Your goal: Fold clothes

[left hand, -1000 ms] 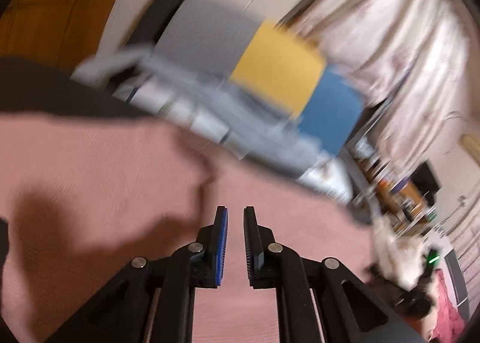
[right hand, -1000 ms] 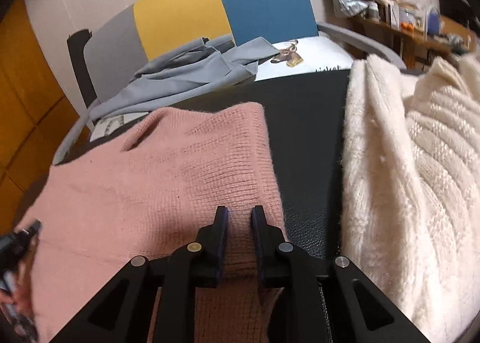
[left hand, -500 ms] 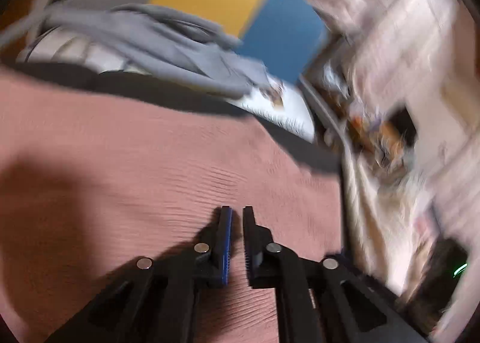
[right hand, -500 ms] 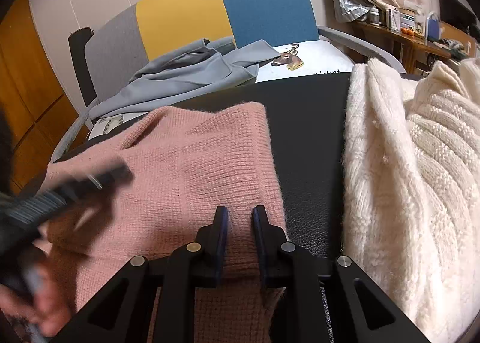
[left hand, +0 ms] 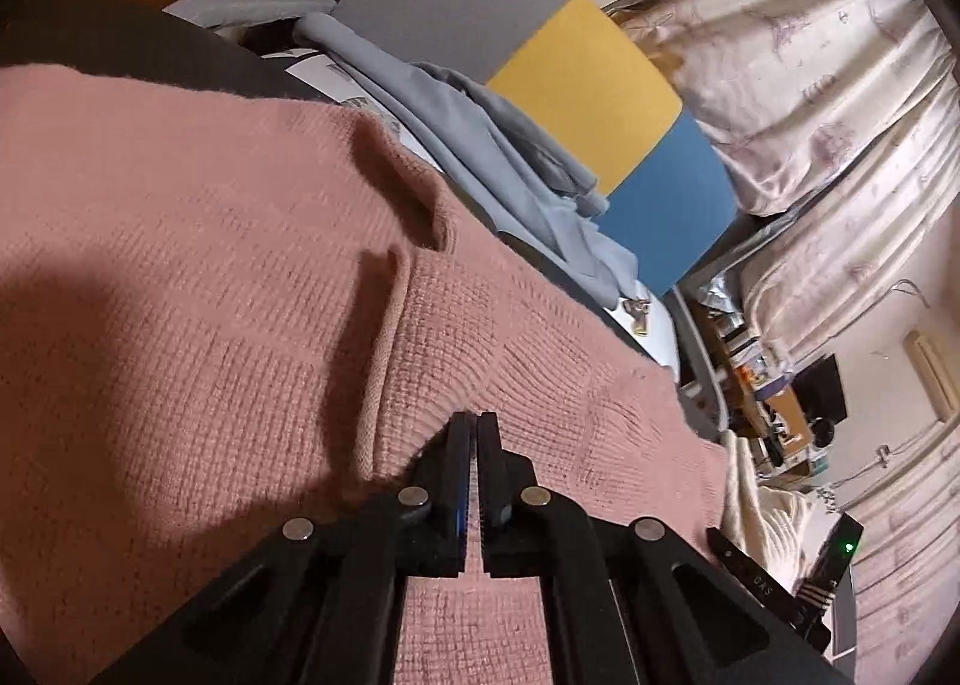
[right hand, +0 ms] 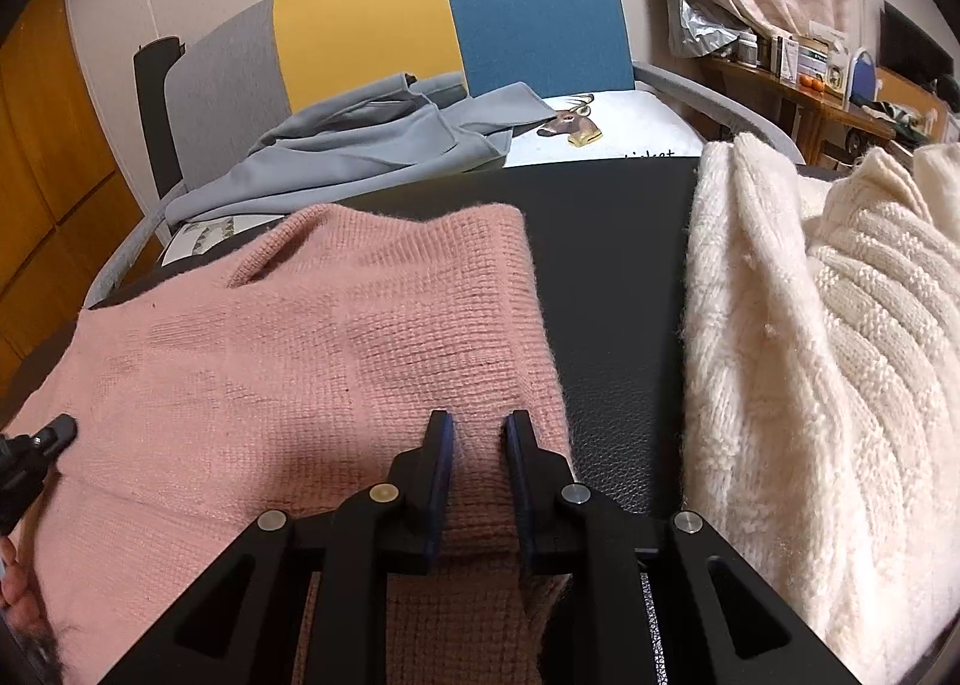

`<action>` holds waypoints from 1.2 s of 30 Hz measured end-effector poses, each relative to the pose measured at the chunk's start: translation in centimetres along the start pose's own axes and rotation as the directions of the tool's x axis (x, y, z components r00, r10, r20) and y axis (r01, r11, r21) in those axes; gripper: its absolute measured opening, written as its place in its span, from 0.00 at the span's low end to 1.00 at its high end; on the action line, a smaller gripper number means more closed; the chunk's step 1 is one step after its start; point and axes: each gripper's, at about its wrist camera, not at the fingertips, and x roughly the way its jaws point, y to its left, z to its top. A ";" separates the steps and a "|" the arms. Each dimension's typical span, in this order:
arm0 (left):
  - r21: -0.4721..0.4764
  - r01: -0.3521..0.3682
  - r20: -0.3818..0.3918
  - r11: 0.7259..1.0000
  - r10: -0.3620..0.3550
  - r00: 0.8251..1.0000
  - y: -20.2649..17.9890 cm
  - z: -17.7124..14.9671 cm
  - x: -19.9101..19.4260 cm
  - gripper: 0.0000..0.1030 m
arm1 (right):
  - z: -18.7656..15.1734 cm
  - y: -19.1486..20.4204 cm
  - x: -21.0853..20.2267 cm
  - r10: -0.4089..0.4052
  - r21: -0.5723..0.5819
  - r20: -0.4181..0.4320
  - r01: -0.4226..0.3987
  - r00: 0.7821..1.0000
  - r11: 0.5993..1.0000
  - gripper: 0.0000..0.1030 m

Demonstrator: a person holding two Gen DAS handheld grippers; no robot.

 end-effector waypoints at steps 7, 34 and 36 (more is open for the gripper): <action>-0.030 0.041 0.013 0.999 -0.041 0.999 0.6 0.1 0.5 0.02 | 2.3 2.4 -3.0 0.195 -0.111 0.070 -0.187 0.978 0.976 0.23; -0.027 0.012 0.016 1.000 -0.012 1.000 0.3 -0.1 0.7 0.01 | 4.2 -0.2 1.4 0.131 0.065 -0.030 -0.128 0.991 0.990 0.10; -0.027 0.011 0.016 1.000 -0.011 1.000 0.3 -0.1 0.7 0.01 | 3.4 2.4 -0.5 0.157 0.007 -0.005 -0.157 0.988 0.988 0.24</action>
